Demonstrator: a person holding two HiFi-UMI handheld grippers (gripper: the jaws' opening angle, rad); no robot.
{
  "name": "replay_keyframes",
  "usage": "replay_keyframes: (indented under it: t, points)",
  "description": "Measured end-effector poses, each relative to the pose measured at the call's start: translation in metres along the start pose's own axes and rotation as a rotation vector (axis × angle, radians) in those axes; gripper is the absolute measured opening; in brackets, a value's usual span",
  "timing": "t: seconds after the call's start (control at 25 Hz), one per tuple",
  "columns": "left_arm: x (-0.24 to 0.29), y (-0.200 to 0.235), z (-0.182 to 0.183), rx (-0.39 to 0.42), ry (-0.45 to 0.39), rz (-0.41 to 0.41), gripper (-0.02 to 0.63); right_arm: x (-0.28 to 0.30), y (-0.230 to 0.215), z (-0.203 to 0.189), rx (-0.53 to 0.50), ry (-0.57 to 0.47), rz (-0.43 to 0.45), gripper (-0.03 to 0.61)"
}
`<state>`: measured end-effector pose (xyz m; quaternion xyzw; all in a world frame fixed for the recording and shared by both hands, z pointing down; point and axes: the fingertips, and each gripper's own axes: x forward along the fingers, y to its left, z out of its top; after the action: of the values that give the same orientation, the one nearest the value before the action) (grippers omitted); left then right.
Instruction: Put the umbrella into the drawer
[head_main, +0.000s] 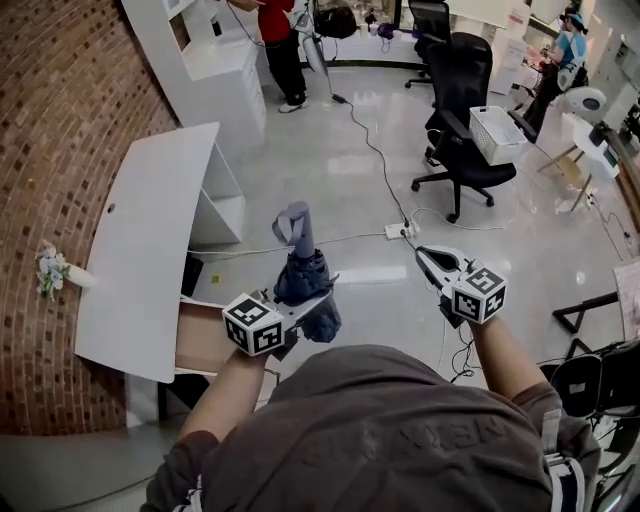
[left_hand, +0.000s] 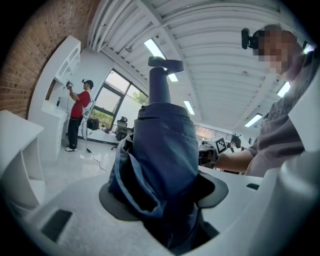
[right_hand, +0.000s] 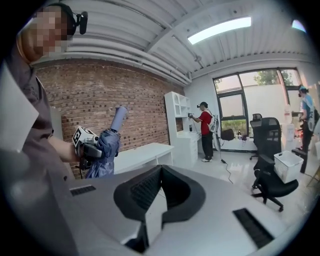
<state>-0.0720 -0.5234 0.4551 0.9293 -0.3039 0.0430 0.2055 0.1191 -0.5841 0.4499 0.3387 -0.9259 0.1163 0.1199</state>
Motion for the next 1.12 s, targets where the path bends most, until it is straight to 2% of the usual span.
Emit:
replay_keyframes:
  t: [0.16,0.4,0.72,1.12]
  points:
    - [-0.011,0.02,-0.013,-0.041,0.007,0.052,0.259,0.023,0.004,0.002,-0.019,0.014,0.036,-0.008]
    - [-0.072,0.07,-0.06,-0.229,-0.017,0.279,0.259,0.102,0.045,-0.005,-0.074,0.102,0.224,-0.008]
    - [-0.169,0.145,-0.15,-0.364,0.077,0.531,0.259,0.2,0.129,-0.024,-0.132,0.167,0.409,-0.008]
    - [-0.264,0.236,-0.271,-0.594,0.179,0.69,0.259,0.288,0.218,-0.089,-0.144,0.282,0.537,-0.008]
